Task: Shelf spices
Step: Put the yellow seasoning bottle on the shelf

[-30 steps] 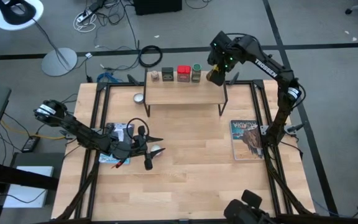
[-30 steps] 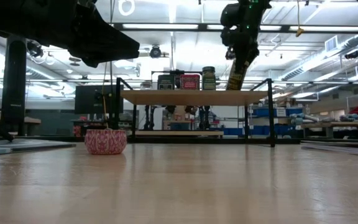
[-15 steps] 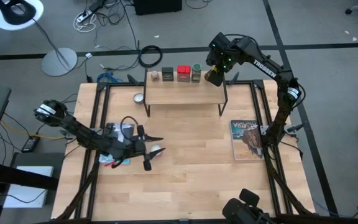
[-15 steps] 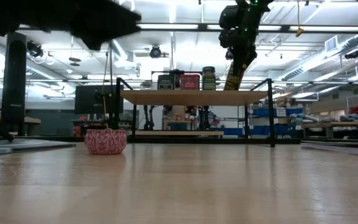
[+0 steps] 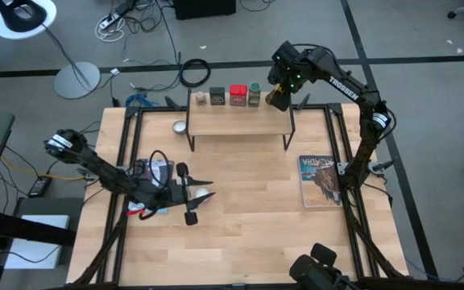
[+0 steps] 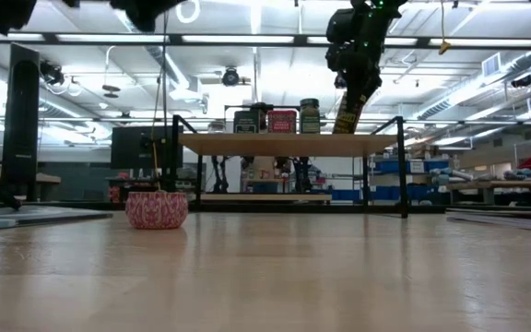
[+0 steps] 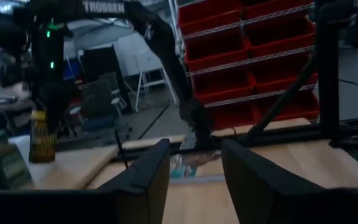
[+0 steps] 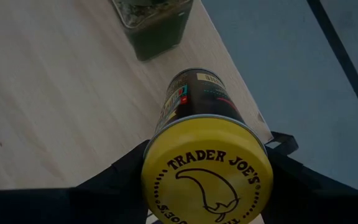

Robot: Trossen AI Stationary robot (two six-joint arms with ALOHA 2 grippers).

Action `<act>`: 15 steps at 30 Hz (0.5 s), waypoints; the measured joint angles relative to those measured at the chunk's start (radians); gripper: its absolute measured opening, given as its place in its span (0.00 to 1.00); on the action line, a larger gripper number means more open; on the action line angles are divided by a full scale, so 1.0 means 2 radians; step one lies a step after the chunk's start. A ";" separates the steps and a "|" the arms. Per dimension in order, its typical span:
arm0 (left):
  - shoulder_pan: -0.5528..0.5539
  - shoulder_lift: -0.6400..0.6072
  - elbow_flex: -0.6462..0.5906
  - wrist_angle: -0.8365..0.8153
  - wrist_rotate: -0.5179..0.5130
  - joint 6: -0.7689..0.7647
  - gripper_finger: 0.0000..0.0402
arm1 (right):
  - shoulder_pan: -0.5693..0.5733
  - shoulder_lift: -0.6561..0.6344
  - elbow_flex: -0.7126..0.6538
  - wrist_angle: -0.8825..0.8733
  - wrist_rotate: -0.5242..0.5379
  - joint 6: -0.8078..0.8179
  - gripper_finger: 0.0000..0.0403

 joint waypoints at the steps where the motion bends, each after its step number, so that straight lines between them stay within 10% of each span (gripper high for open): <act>1: 0.000 0.000 0.008 -0.005 0.000 0.009 0.37 | 0.000 0.000 0.000 0.000 0.000 -0.001 0.55; 15: 0.000 0.000 0.133 -0.214 -0.014 0.030 0.36 | 0.000 0.000 0.000 -0.002 -0.010 -0.009 0.55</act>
